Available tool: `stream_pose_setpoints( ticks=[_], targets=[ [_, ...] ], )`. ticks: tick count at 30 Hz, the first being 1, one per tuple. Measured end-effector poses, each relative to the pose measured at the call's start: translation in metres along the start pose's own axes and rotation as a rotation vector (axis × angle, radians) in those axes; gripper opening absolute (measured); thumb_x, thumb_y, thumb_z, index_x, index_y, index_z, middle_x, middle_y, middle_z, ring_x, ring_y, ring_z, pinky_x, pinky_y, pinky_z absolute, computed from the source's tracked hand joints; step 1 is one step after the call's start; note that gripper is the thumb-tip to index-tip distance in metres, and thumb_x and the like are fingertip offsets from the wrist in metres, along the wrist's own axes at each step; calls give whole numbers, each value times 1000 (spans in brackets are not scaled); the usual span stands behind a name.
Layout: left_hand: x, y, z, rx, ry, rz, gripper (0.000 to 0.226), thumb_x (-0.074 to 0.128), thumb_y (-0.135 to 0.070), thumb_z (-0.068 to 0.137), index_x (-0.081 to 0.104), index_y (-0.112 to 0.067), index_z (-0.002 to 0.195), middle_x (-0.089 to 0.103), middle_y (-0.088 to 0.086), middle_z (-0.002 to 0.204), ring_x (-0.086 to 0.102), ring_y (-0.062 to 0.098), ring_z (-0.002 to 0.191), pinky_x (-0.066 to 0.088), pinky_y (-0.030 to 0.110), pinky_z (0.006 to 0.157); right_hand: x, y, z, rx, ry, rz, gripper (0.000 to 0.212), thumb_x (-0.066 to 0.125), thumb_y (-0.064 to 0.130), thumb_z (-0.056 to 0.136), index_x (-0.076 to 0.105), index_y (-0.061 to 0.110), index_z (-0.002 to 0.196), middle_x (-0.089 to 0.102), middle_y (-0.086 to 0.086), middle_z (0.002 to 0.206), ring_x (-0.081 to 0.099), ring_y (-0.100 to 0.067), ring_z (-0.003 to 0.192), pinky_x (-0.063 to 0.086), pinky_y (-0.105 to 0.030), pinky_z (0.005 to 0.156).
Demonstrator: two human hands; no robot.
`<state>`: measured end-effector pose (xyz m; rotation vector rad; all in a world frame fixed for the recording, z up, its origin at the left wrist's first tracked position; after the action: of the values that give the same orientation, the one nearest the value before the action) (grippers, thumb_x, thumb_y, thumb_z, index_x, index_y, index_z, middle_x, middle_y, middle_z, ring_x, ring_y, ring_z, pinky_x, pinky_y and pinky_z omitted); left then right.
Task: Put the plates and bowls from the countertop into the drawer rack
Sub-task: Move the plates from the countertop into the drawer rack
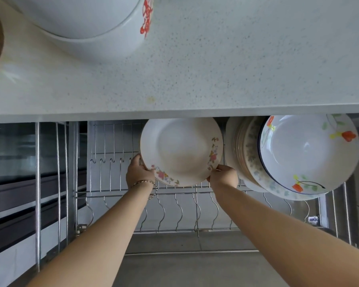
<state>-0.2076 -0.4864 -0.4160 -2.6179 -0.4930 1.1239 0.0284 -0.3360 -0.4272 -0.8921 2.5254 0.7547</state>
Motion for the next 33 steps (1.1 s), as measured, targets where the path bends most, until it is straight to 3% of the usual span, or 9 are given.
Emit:
stream_pose_setpoints(
  ticks=[7, 11, 17, 22, 25, 27, 30, 32, 33],
  targets=[
    [-3, 0, 4, -61, -47, -47, 53, 73, 0, 73, 58, -14, 121, 68, 7, 117, 65, 28, 107, 51, 33, 92, 2, -7, 4, 45, 100, -38, 17, 58, 2, 83, 74, 0, 87, 60, -1, 56, 67, -27, 75, 54, -36, 78],
    [-6, -17, 19, 9, -15, -73, 52, 70, 6, 73, 58, -12, 120, 70, 12, 111, 66, 29, 104, 52, 34, 91, 14, -12, 7, 65, 125, -36, 15, 66, 1, 77, 73, -1, 90, 74, -17, 88, 70, -33, 90, 56, -43, 86],
    [0, -19, 18, 53, 44, 66, 58, 66, 3, 77, 51, -10, 131, 64, 11, 124, 61, 29, 114, 48, 34, 99, 9, -13, 10, 23, 131, -58, 12, 64, 6, 77, 73, 0, 82, 75, -17, 89, 71, -32, 88, 54, -33, 68],
    [0, -15, -6, 24, 73, 190, 51, 59, -6, 83, 46, -5, 132, 55, 18, 133, 55, 35, 120, 46, 42, 102, -7, -12, 10, 12, 147, -140, 39, 62, 15, 83, 46, 17, 48, 59, 0, 51, 64, -14, 57, 51, -28, 60],
    [-5, -23, -42, 38, 68, 323, 40, 52, -12, 90, 44, -2, 128, 54, 24, 130, 55, 39, 117, 45, 43, 96, -24, -13, -4, 15, 225, -150, 24, 58, 8, 84, 54, 15, 61, 61, -11, 82, 64, -24, 85, 55, -41, 90],
    [1, -40, -76, 132, 154, 412, 31, 44, -9, 93, 53, -2, 121, 60, 21, 122, 58, 35, 111, 46, 37, 90, -45, -4, -20, -47, 237, -278, 18, 51, 3, 85, 69, 0, 83, 68, -15, 90, 64, -24, 85, 55, -41, 90],
    [22, -66, -136, 285, 325, 598, 28, 41, -9, 94, 57, -9, 116, 60, 9, 99, 59, 21, 83, 51, 28, 75, -79, 11, -49, -136, 322, -450, 31, 49, 5, 87, 64, -5, 112, 70, -21, 108, 58, -22, 74, 54, -37, 88],
    [30, -86, -178, 353, 360, 737, 30, 40, -11, 94, 55, -12, 120, 61, 5, 95, 55, 16, 70, 49, 25, 60, -104, 13, -68, -170, 431, -563, 33, 51, 9, 88, 62, -2, 117, 68, -18, 104, 52, -18, 61, 52, -34, 81],
    [34, -98, -200, 374, 376, 813, 30, 40, -12, 94, 54, -11, 121, 63, 7, 101, 59, 18, 78, 51, 27, 66, -120, 15, -77, -183, 470, -606, 33, 51, 9, 89, 61, -2, 118, 66, -15, 97, 50, -15, 58, 50, -33, 77]
  ],
)
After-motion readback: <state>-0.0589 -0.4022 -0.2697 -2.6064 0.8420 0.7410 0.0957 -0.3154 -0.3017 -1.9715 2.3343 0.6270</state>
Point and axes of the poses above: each hand's wrist, its own z-axis towards the middle knuckle, its own x-axis out of the palm, y = z × x, the point moved 10 cm from there along z, towards the middle knuckle
